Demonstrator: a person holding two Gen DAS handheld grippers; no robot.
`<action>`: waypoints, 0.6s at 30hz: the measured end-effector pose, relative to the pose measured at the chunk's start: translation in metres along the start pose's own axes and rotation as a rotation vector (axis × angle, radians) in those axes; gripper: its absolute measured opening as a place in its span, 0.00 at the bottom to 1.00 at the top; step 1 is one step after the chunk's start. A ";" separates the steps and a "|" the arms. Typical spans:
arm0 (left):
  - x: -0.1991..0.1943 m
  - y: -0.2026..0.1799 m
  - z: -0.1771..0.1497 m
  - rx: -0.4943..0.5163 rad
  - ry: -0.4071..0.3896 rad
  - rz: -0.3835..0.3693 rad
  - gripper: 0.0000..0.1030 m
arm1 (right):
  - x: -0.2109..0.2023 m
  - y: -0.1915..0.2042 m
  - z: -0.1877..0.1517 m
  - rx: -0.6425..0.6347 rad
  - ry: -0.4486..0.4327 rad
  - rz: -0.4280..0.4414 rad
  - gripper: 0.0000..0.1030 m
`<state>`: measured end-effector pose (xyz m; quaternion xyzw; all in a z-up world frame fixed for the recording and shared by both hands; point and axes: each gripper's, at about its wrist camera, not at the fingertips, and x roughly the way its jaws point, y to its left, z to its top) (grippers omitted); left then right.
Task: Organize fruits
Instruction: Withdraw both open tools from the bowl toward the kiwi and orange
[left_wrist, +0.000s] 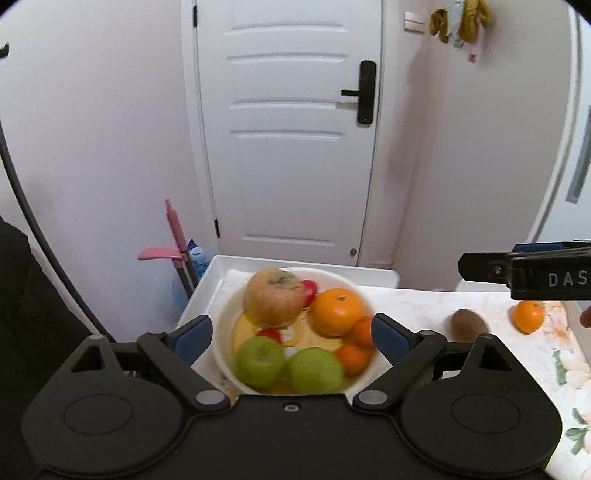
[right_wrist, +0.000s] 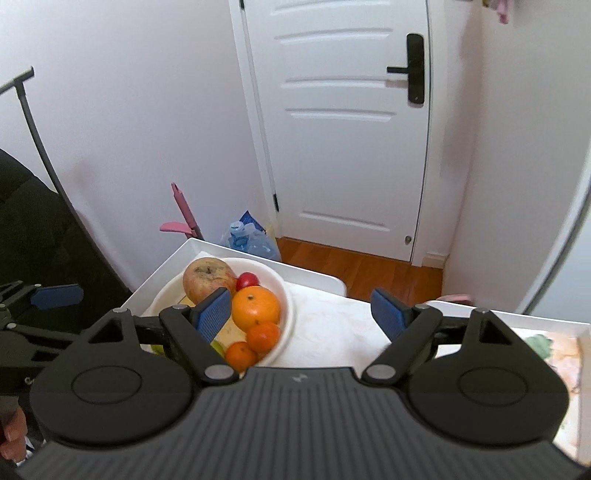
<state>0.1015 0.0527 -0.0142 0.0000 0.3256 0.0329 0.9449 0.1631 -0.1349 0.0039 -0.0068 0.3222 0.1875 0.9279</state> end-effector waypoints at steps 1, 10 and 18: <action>-0.003 -0.009 0.000 0.004 -0.004 -0.002 0.92 | -0.007 -0.007 -0.002 0.002 -0.006 0.000 0.95; -0.022 -0.079 0.002 0.031 -0.030 -0.022 0.93 | -0.055 -0.077 -0.014 0.021 -0.028 -0.062 0.95; -0.011 -0.139 0.004 0.064 -0.018 -0.030 1.00 | -0.073 -0.142 -0.028 0.041 -0.025 -0.125 0.99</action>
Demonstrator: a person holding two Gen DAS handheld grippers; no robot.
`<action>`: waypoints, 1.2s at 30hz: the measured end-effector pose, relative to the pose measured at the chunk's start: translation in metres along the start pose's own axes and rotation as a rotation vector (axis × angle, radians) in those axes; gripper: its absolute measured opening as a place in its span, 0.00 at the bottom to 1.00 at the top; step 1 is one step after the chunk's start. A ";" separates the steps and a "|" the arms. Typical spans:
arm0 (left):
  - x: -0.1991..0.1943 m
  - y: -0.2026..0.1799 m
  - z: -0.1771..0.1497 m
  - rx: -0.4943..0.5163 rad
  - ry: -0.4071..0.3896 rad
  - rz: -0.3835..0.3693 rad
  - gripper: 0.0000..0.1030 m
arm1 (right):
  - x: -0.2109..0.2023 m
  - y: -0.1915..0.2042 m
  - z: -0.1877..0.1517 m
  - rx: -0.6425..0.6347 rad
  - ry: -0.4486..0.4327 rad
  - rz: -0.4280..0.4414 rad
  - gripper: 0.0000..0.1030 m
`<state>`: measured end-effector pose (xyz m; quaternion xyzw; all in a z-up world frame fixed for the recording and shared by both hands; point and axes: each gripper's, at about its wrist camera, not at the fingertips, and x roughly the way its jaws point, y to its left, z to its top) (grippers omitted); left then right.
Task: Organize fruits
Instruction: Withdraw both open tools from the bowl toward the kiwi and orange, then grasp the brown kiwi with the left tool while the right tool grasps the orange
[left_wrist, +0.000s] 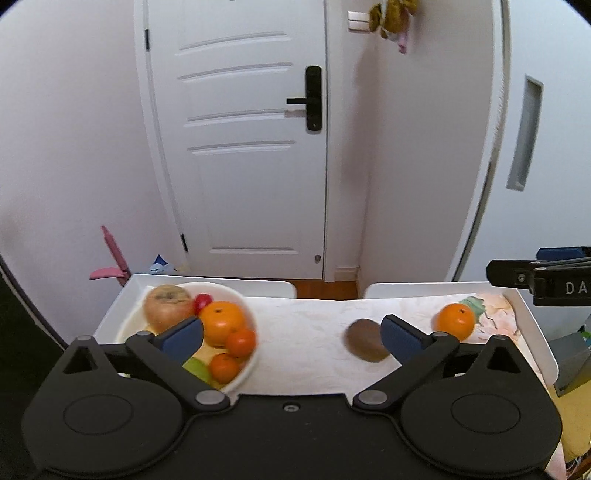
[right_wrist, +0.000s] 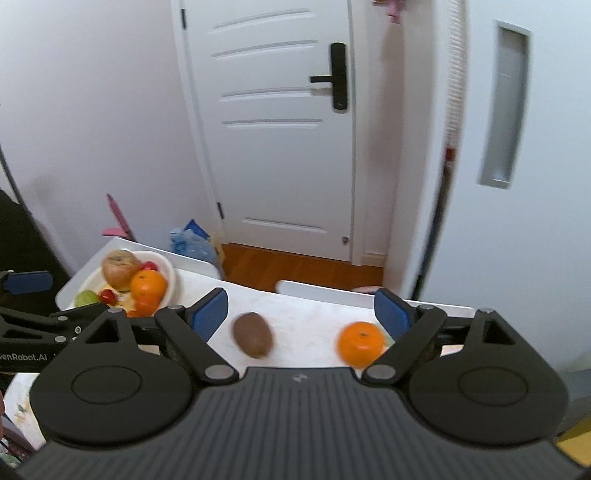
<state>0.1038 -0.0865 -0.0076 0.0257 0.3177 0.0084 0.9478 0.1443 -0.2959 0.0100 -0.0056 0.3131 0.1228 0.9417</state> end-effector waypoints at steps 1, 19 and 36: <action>0.002 -0.007 0.000 0.005 0.004 0.000 1.00 | -0.001 -0.007 -0.002 -0.001 0.001 -0.004 1.00; 0.094 -0.088 -0.013 0.040 0.141 -0.039 1.00 | 0.064 -0.094 -0.034 0.005 0.147 -0.003 1.00; 0.178 -0.090 -0.031 0.102 0.212 -0.027 0.87 | 0.131 -0.098 -0.051 0.046 0.220 0.070 1.00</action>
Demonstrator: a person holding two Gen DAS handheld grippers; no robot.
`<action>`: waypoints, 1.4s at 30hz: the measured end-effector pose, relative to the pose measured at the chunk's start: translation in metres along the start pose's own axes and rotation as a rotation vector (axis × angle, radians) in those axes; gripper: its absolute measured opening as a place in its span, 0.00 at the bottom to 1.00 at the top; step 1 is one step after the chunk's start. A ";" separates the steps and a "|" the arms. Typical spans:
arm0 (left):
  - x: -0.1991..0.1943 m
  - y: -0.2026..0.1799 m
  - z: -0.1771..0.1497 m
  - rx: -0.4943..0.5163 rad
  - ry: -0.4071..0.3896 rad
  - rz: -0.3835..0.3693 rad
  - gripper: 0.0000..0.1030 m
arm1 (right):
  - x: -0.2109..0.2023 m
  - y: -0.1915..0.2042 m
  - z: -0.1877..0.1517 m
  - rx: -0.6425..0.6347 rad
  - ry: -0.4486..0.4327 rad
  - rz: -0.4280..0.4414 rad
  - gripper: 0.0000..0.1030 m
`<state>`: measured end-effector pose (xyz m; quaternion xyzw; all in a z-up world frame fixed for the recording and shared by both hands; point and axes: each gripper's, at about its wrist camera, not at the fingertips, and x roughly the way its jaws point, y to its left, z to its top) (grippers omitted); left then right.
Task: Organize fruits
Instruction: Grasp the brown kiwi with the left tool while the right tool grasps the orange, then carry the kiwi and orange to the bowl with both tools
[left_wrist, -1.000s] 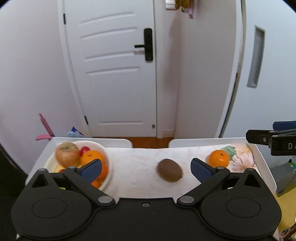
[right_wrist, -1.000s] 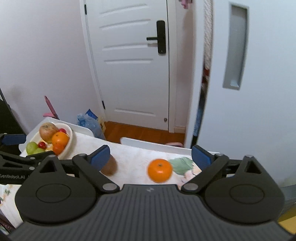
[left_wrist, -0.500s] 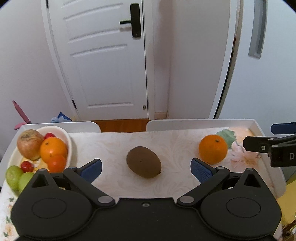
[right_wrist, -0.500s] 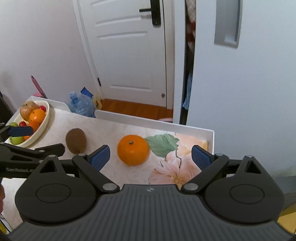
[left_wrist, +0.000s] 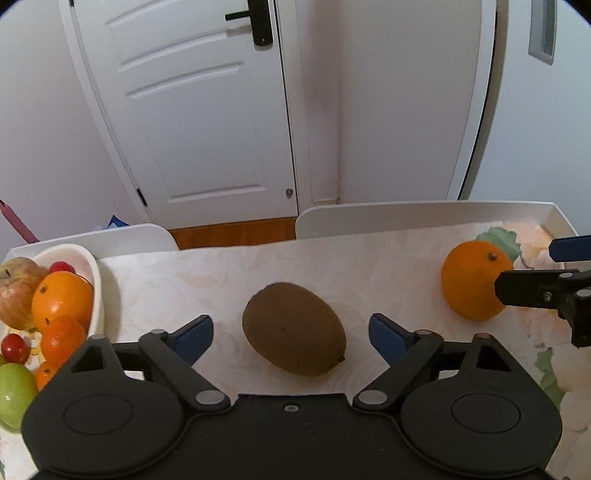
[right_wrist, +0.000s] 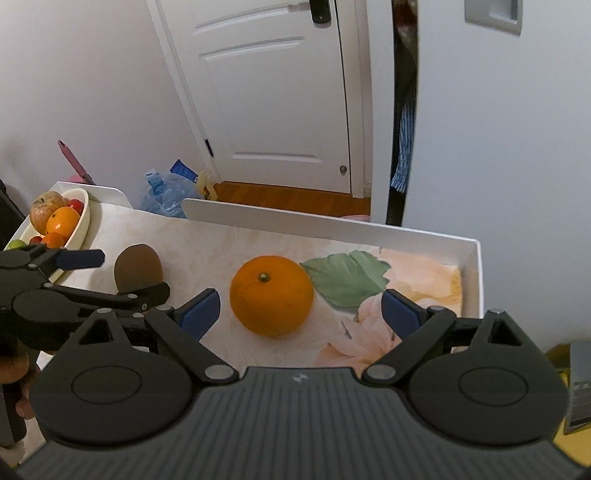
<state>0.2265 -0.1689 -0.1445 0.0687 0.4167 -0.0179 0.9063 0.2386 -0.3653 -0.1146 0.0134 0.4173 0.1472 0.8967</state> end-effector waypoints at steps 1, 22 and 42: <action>0.002 0.000 -0.001 0.001 0.004 -0.004 0.85 | 0.003 0.000 0.000 0.003 0.004 0.002 1.00; -0.004 0.006 -0.011 0.002 0.013 -0.038 0.60 | 0.024 0.013 0.000 -0.016 0.020 0.022 0.91; -0.077 0.038 -0.027 -0.088 -0.061 -0.018 0.60 | -0.011 0.057 0.009 -0.123 -0.040 0.044 0.72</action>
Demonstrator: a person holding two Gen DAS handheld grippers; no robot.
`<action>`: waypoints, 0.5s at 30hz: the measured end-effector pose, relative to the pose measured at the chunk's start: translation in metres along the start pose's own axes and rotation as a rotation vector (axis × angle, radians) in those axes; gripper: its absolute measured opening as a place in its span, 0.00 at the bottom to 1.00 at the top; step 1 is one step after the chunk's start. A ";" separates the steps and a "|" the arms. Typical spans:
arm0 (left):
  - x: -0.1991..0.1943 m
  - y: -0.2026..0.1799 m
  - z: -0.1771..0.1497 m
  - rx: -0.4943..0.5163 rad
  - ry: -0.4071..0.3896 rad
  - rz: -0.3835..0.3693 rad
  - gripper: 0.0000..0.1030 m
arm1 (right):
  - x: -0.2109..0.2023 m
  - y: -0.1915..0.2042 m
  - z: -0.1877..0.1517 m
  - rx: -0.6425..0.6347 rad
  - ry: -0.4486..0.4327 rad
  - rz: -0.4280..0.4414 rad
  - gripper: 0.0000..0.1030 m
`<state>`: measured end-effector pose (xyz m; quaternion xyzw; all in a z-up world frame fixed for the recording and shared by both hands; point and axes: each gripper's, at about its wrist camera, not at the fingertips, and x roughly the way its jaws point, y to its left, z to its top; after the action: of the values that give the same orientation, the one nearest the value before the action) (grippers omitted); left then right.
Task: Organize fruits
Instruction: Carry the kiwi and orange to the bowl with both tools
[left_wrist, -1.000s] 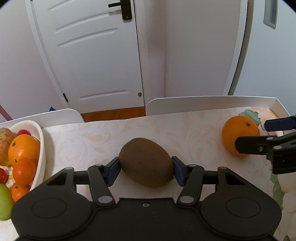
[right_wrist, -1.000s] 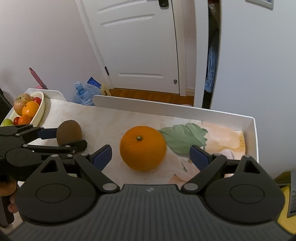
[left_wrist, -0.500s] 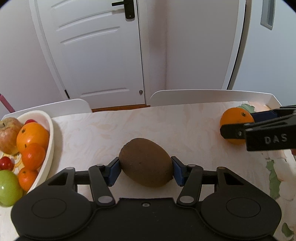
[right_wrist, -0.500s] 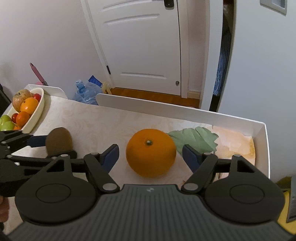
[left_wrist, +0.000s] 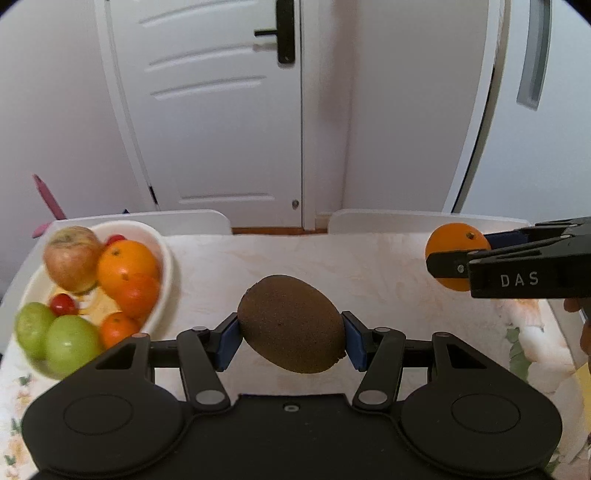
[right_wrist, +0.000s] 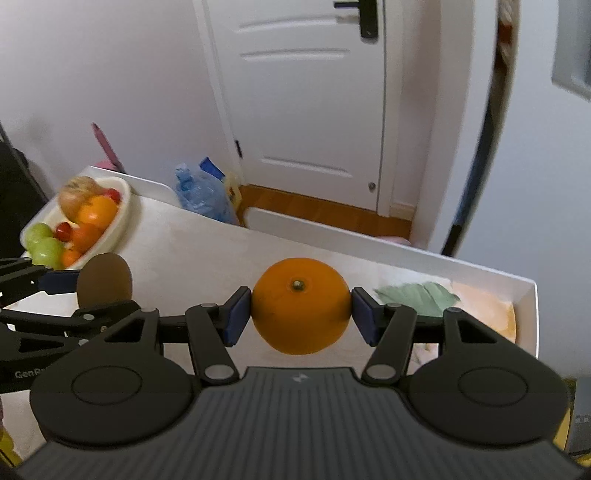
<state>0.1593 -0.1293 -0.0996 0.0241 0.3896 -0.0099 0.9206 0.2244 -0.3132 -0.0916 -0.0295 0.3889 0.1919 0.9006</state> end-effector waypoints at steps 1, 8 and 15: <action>-0.007 0.004 0.001 -0.008 -0.012 0.002 0.60 | -0.004 0.006 0.002 -0.004 -0.004 0.005 0.72; -0.048 0.033 0.008 -0.043 -0.075 0.017 0.60 | -0.029 0.050 0.019 -0.036 -0.040 0.038 0.72; -0.079 0.075 0.014 -0.073 -0.122 0.043 0.60 | -0.042 0.105 0.036 -0.057 -0.071 0.078 0.72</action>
<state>0.1175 -0.0548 -0.0306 -0.0017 0.3321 0.0227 0.9430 0.1838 -0.2229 -0.0265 -0.0329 0.3522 0.2389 0.9043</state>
